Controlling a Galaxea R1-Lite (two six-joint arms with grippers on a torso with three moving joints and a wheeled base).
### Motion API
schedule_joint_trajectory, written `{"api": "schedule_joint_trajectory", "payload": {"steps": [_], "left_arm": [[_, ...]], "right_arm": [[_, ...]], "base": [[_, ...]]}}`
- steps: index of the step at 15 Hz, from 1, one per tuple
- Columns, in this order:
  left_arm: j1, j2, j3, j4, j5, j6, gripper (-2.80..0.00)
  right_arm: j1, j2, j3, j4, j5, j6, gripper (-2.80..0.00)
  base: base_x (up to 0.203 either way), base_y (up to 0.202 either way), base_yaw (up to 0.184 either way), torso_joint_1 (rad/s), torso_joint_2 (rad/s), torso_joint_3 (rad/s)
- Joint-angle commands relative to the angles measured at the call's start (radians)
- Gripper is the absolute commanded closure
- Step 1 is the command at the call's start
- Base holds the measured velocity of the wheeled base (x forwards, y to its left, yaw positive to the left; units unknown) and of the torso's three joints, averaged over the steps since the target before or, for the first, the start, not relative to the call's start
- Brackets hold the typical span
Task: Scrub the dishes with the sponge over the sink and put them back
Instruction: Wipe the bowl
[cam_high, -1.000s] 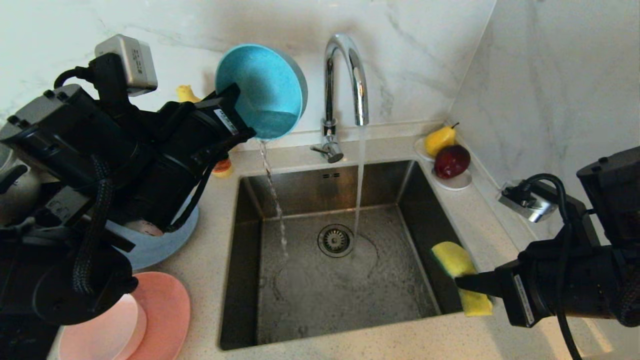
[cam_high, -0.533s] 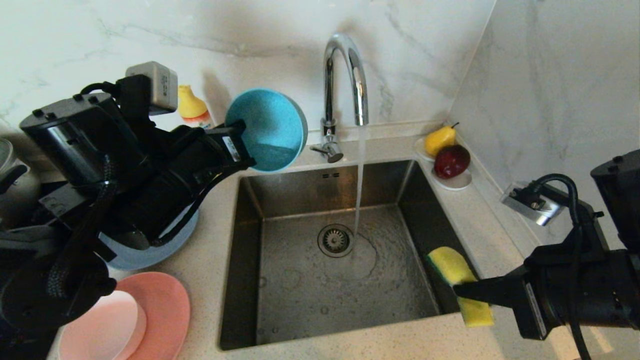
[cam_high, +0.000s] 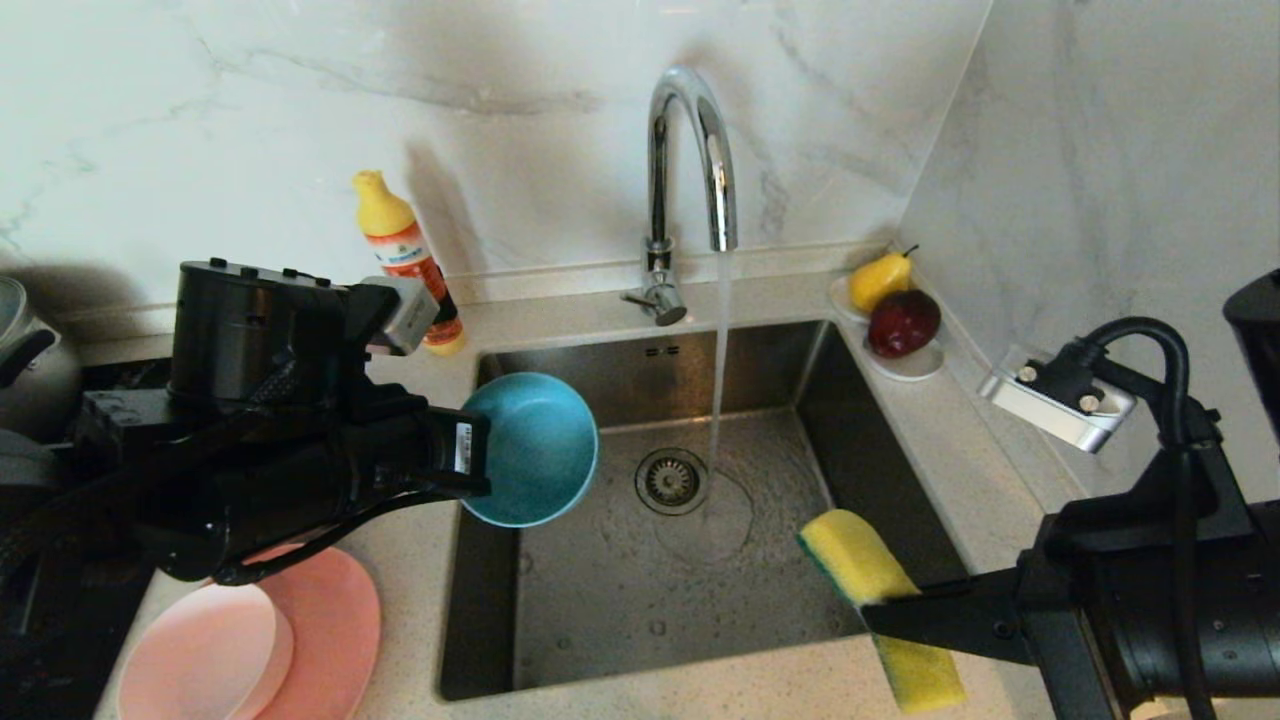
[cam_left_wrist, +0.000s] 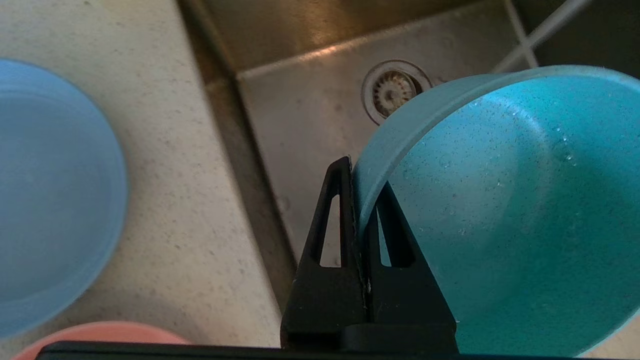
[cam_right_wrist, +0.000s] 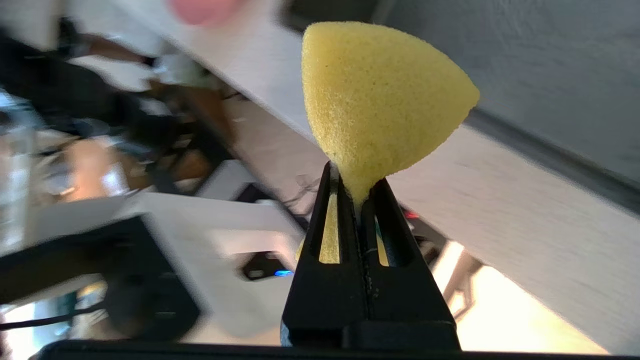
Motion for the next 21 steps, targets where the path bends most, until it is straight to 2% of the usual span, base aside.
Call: {"api": "schedule_joint_trajectory", "payload": {"steps": [1, 4, 6, 7, 9, 12, 15, 18, 21], "left_arm": [[-0.050, -0.023, 0.006, 0.002, 0.010, 0.007, 0.00], [-0.111, -0.015, 0.045, -0.013, 0.086, 0.016, 0.00], [-0.156, -0.010, 0.086, -0.094, 0.134, 0.025, 0.00], [-0.182, 0.001, 0.100, -0.144, 0.186, 0.042, 0.00], [-0.224, 0.032, 0.126, -0.240, 0.274, 0.068, 0.00], [-0.258, 0.078, 0.142, -0.361, 0.364, 0.099, 0.00], [-0.278, 0.099, 0.178, -0.478, 0.381, 0.134, 0.00], [-0.284, 0.103, 0.234, -0.607, 0.379, 0.172, 0.00], [-0.284, 0.098, 0.257, -0.642, 0.378, 0.182, 0.00]], "right_arm": [[0.043, 0.063, -0.061, 0.011, 0.028, 0.015, 0.00], [0.085, 0.133, -0.155, 0.060, 0.082, 0.043, 0.00], [0.095, 0.189, -0.210, 0.075, 0.134, 0.073, 0.00], [0.098, 0.221, -0.239, 0.083, 0.148, 0.085, 0.00], [0.103, 0.279, -0.298, 0.103, 0.164, 0.119, 0.00], [0.104, 0.346, -0.352, 0.113, 0.175, 0.177, 0.00], [0.103, 0.390, -0.391, 0.115, 0.200, 0.227, 0.00], [0.094, 0.404, -0.411, 0.115, 0.201, 0.233, 0.00], [0.066, 0.439, -0.440, 0.115, 0.202, 0.250, 0.00]], "base": [[0.000, 0.000, 0.000, 0.000, 0.00, 0.000], [0.000, 0.000, 0.000, 0.000, 0.00, 0.000], [0.000, 0.000, 0.000, 0.000, 0.00, 0.000], [0.000, 0.000, 0.000, 0.000, 0.00, 0.000], [0.000, 0.000, 0.000, 0.000, 0.00, 0.000], [0.000, 0.000, 0.000, 0.000, 0.00, 0.000], [0.000, 0.000, 0.000, 0.000, 0.00, 0.000], [0.000, 0.000, 0.000, 0.000, 0.00, 0.000], [0.000, 0.000, 0.000, 0.000, 0.00, 0.000]]}}
